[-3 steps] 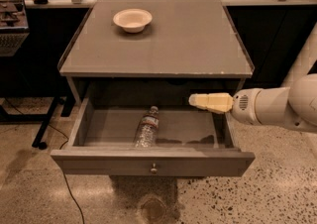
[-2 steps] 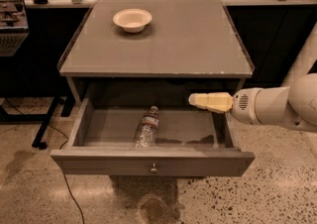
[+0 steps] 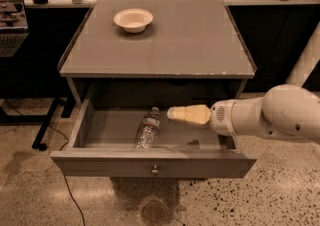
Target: Pick water bottle from top drawer and place on counter
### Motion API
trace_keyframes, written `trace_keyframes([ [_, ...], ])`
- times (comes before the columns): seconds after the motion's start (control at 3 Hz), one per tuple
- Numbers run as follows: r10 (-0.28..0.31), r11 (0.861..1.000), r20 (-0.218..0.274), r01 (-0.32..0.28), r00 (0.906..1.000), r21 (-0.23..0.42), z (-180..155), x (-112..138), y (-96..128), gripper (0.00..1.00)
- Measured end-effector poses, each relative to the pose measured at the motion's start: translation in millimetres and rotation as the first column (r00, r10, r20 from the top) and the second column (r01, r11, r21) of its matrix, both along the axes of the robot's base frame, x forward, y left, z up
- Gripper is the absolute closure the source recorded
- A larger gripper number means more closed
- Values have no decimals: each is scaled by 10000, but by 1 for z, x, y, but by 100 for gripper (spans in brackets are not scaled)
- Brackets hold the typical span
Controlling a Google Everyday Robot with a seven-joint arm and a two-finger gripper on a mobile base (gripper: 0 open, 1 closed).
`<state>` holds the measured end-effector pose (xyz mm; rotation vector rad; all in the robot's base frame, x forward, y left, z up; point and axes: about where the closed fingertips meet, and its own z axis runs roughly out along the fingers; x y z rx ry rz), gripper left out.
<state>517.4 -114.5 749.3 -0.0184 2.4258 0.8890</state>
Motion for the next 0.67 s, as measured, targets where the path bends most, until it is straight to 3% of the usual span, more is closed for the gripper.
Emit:
trace_keyframes([
  [0.33, 417, 9991, -270, -417, 9988, 5, -23, -1, 36, 0],
  [0.67, 423, 9983, -205, -430, 9989, -382, -36, 12, 60, 0],
])
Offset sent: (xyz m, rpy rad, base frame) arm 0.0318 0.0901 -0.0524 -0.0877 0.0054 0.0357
